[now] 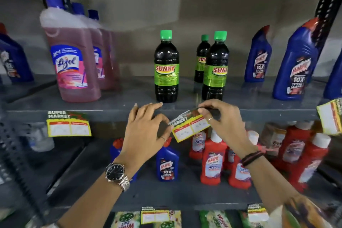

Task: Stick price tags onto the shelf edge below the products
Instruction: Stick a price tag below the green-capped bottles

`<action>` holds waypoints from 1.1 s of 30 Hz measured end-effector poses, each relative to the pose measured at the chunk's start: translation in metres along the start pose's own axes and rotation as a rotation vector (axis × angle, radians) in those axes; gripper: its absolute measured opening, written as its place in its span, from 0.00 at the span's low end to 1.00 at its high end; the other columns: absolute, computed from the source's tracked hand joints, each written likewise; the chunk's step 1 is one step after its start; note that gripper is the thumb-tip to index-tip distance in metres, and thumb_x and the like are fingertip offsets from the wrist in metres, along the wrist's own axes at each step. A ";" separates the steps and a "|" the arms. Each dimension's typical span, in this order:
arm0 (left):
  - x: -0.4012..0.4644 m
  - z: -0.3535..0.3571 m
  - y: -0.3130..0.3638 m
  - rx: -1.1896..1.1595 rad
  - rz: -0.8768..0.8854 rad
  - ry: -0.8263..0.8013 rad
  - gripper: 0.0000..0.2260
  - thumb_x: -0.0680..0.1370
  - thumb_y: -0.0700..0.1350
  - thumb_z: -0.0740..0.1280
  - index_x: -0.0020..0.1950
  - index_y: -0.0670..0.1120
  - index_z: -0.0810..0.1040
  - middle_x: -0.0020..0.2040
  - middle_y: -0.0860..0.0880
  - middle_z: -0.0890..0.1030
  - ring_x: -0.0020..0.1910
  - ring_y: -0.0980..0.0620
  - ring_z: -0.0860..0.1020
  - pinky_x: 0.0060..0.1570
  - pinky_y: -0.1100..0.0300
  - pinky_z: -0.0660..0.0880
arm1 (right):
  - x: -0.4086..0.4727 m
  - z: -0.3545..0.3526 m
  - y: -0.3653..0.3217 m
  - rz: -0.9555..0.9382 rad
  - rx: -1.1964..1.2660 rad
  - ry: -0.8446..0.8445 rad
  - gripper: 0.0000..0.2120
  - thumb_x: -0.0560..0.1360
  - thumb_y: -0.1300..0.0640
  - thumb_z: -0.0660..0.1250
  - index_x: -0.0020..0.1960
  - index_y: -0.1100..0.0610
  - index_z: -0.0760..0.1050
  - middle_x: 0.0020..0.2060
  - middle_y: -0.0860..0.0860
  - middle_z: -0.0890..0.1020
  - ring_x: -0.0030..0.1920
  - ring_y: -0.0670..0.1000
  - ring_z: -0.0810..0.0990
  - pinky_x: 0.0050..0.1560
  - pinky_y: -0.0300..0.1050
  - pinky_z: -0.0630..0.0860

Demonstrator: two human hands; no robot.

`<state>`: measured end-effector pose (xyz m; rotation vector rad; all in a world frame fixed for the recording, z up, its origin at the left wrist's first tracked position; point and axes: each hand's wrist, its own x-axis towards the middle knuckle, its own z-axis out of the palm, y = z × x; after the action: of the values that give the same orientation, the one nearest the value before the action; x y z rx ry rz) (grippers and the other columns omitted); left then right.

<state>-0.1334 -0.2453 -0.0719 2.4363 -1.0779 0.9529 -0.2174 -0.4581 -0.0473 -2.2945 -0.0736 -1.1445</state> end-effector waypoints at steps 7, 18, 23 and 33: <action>0.006 0.002 0.013 -0.040 -0.086 0.022 0.11 0.76 0.55 0.58 0.48 0.51 0.77 0.63 0.49 0.77 0.64 0.45 0.73 0.69 0.41 0.59 | 0.003 0.002 0.009 -0.073 -0.048 -0.050 0.01 0.76 0.57 0.66 0.46 0.53 0.76 0.42 0.46 0.82 0.40 0.45 0.78 0.41 0.43 0.75; 0.020 -0.009 0.029 -0.238 -0.160 0.109 0.05 0.80 0.50 0.59 0.46 0.52 0.72 0.35 0.59 0.78 0.34 0.62 0.73 0.70 0.47 0.60 | 0.008 -0.007 0.006 0.065 0.089 -0.087 0.02 0.78 0.59 0.60 0.47 0.53 0.70 0.48 0.45 0.81 0.45 0.43 0.78 0.39 0.33 0.72; 0.019 -0.003 0.028 -0.253 -0.092 0.107 0.04 0.76 0.50 0.64 0.43 0.51 0.75 0.54 0.56 0.81 0.52 0.58 0.78 0.72 0.48 0.57 | 0.001 -0.023 0.013 0.024 0.110 -0.153 0.06 0.69 0.64 0.68 0.38 0.54 0.77 0.53 0.48 0.79 0.55 0.41 0.77 0.57 0.45 0.75; 0.022 0.000 0.020 -0.257 -0.026 0.145 0.03 0.74 0.49 0.66 0.42 0.50 0.77 0.52 0.55 0.82 0.54 0.58 0.77 0.70 0.49 0.61 | -0.004 -0.019 0.012 0.028 0.004 -0.141 0.03 0.67 0.61 0.70 0.36 0.55 0.78 0.57 0.49 0.79 0.57 0.45 0.77 0.58 0.48 0.75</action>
<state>-0.1377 -0.2705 -0.0565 2.1363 -1.0453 0.9060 -0.2296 -0.4770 -0.0467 -2.3625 -0.0964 -0.9667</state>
